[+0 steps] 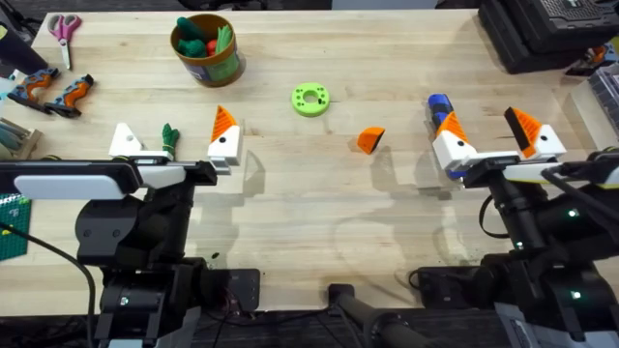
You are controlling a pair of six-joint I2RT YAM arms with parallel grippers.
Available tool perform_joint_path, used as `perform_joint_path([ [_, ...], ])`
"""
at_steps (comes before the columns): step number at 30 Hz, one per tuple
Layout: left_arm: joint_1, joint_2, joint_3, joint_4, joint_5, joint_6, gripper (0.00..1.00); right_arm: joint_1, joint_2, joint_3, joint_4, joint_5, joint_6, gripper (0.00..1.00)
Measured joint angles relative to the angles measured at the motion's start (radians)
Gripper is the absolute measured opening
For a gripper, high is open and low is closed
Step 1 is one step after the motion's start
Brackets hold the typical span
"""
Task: Pick up the gripper from the table and insert it into the empty holder that is missing its gripper. Then pick up a screw, insert it into the mounting hole, and use the screwdriver to tighten it. Finally, clean up the table by picking up the vegetable and placing it into the bucket.
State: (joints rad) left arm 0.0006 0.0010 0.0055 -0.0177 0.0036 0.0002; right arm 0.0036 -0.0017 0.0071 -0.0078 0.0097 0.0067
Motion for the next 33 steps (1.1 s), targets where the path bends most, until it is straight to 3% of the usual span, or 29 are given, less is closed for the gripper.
perform_joint_path([
  [13,0.0,0.0,0.0,-0.006,0.0,0.0,0.996,0.0,0.0,0.0,0.001,0.0,0.0,0.994],
  [14,0.0,0.0,0.001,-0.018,0.0,0.0,0.996,0.0,0.0,0.0,0.0,0.0,0.0,0.993],
  [17,0.0,0.002,0.061,-0.19,0.0,0.0,0.999,0.0,0.001,0.051,-0.111,-0.001,0.001,0.994],
  [21,0.0,0.038,0.194,-0.369,-0.012,0.007,0.998,0.0,0.038,0.158,-0.31,-0.005,0.001,0.994],
  [22,0.0,0.126,0.331,-0.471,-0.025,0.021,0.998,0.0,0.117,0.266,-0.401,-0.007,0.001,0.994],
  [33,0.0,0.668,0.896,-0.84,-0.031,0.037,0.998,0.0,0.573,0.721,-0.633,-0.008,0.001,0.994],
])
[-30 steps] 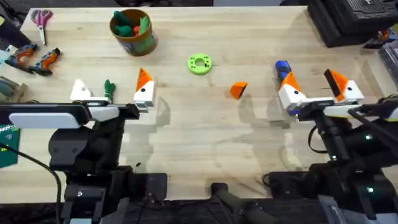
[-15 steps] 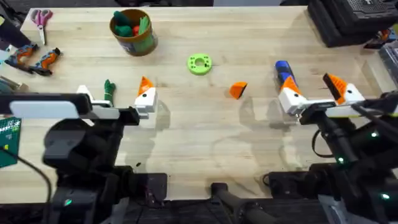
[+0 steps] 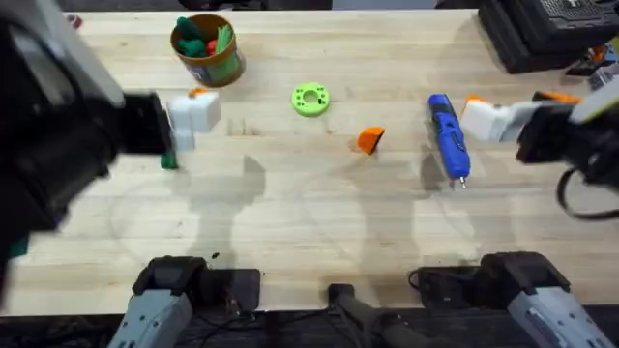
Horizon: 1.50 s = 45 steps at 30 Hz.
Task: Pick up the gripper from the table and insert it into the empty holder that is missing its gripper. Then pick up a screw, insert it into the mounting hole, and use the screwdriver to tighten it. Finally, clean up the table by picking up the vegetable and placing it into the bucket.
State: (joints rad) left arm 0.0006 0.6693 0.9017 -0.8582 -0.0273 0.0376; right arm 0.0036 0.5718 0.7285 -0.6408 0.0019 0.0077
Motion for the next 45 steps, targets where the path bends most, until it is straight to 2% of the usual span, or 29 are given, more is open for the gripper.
perform_joint_path([
  [8,0.0,0.345,0.359,-0.23,0.0,0.001,0.997,0.0,0.284,0.311,-0.238,0.0,0.0,0.993],
  [12,0.0,0.475,0.487,-0.276,0.0,0.001,0.998,0.0,0.42,0.436,-0.31,0.0,-0.001,0.993],
  [22,0.0,0.562,0.491,-0.31,0.0,0.001,0.987,0.0,0.476,0.439,-0.32,0.0,-0.009,0.994],
  [25,0.0,0.631,0.491,-0.313,0.0,0.001,0.987,0.0,0.476,0.439,-0.32,0.0,-0.009,0.994],
  [26,0.003,0.714,0.491,-0.317,0.0,0.002,0.986,0.0,0.476,0.439,-0.32,0.0,-0.008,0.994],
  [29,0.017,0.805,0.488,-0.307,0.0,0.014,0.986,0.0,0.476,0.439,-0.329,0.0,-0.009,0.994],
  [38,0.136,0.987,0.416,-0.222,0.026,0.097,0.986,0.0,0.476,0.439,-0.333,0.0,-0.009,0.994],
  [45,0.235,1.023,0.348,-0.187,0.035,0.142,0.986,0.0,0.476,0.439,-0.333,0.0,-0.008,0.995],
])
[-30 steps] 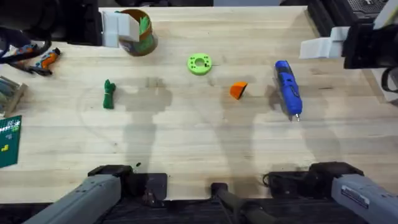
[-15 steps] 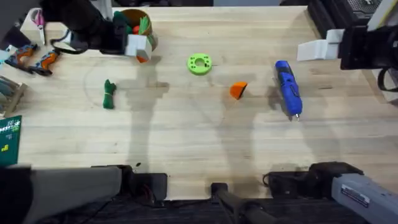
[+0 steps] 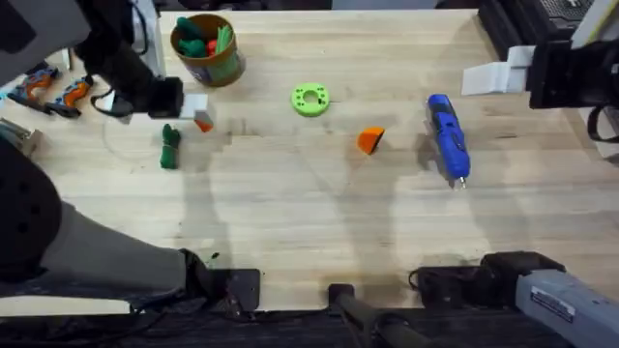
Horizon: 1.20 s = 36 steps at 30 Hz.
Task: Pick up the gripper from the table and insert it into the empty holder that is missing its gripper. Then pick up a screw, insert it into the mounting hole, and use the screwdriver to tighten it. Finally, clean up the table by picking up the vegetable and placing it into the bucket.
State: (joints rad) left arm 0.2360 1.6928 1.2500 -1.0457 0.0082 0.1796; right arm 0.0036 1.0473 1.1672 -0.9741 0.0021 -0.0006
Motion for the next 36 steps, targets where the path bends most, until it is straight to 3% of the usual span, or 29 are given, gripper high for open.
perform_joint_path([
  [6,0.09,0.0,-0.117,0.122,0.033,0.024,0.985,0.0,0.0,0.0,0.0,0.0,-0.001,0.994],
  [15,0.108,0.0,-0.178,0.175,0.049,0.031,0.994,0.0,0.0,0.0,0.0,0.0,-0.001,0.994],
  [16,0.109,0.0,-0.179,0.176,0.049,0.031,0.96,0.0,0.0,0.0,0.0,0.0,-0.001,0.994],
  [22,0.111,0.0,-0.179,0.175,0.05,0.032,0.063,0.0,0.0,0.0,0.0,0.0,-0.001,0.994],
  [24,0.111,0.0,-0.179,0.175,0.051,0.038,0.008,0.0,0.0,0.0,0.0,0.0,-0.001,0.994],
  [29,0.111,0.0,-0.179,0.175,0.048,0.038,0.009,0.0,0.0,0.0,0.0,0.0,-0.001,0.994],
  [30,0.111,0.0,-0.179,0.175,0.047,0.043,0.048,0.0,0.0,0.0,0.0,0.0,-0.001,0.994],
  [35,0.111,0.0,-0.179,0.171,0.047,0.041,0.837,0.0,0.0,0.0,0.0,0.0,-0.001,0.994],
  [36,0.111,0.0,-0.179,0.168,0.047,0.034,0.95,0.0,0.0,0.0,0.0,0.0,-0.001,0.994],
])
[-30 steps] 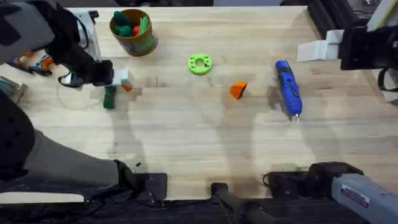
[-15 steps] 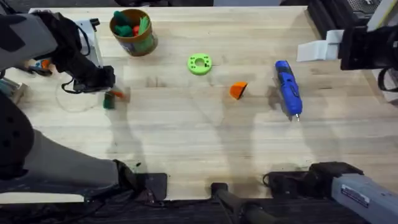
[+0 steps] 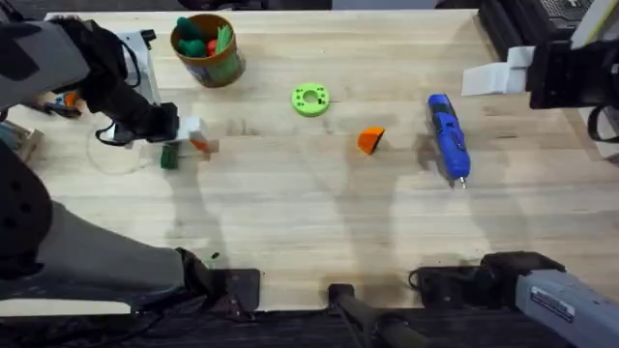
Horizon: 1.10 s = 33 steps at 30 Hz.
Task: Pick up the gripper from the table and insert it into the empty holder that is missing its gripper. Then pick up a screw, insert it into the mounting hole, and use the screwdriver to tighten it. Finally, clean up the table by picking up the vegetable and placing it into the bucket.
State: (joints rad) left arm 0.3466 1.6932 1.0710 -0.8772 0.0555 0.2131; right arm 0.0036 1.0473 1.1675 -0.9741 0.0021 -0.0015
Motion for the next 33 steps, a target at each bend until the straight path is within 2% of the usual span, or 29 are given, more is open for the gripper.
perform_joint_path([
  [2,0.0,0.0,0.0,-0.008,0.0,-0.003,0.989,0.0,0.0,0.0,0.0,0.0,0.0,0.994],
  [5,0.0,-0.011,-0.001,-0.016,0.006,-0.004,0.992,0.0,0.0,0.0,0.0,0.0,0.0,0.993],
  [10,0.0,-0.124,-0.003,-0.026,0.067,-0.008,0.992,0.0,0.0,0.0,0.0,0.0,0.0,0.992],
  [15,0.0,-0.3,-0.003,-0.015,0.22,-0.011,0.992,0.0,0.0,0.0,0.0,0.0,0.0,0.993],
  [21,0.0,-0.498,-0.003,0.026,0.48,-0.013,0.99,0.0,0.0,0.0,0.0,0.0,0.0,0.994],
  [24,0.0,-0.578,-0.003,0.028,0.578,-0.041,0.991,0.0,0.0,0.0,0.0,0.0,0.0,0.994],
  [28,0.0,-0.669,-0.003,0.028,0.654,-0.123,0.991,0.0,0.0,0.0,0.0,0.0,0.0,0.994],
  [33,0.0,-0.704,-0.003,0.028,0.686,-0.21,0.99,0.0,0.0,0.0,0.0,0.0,0.0,0.994],
])
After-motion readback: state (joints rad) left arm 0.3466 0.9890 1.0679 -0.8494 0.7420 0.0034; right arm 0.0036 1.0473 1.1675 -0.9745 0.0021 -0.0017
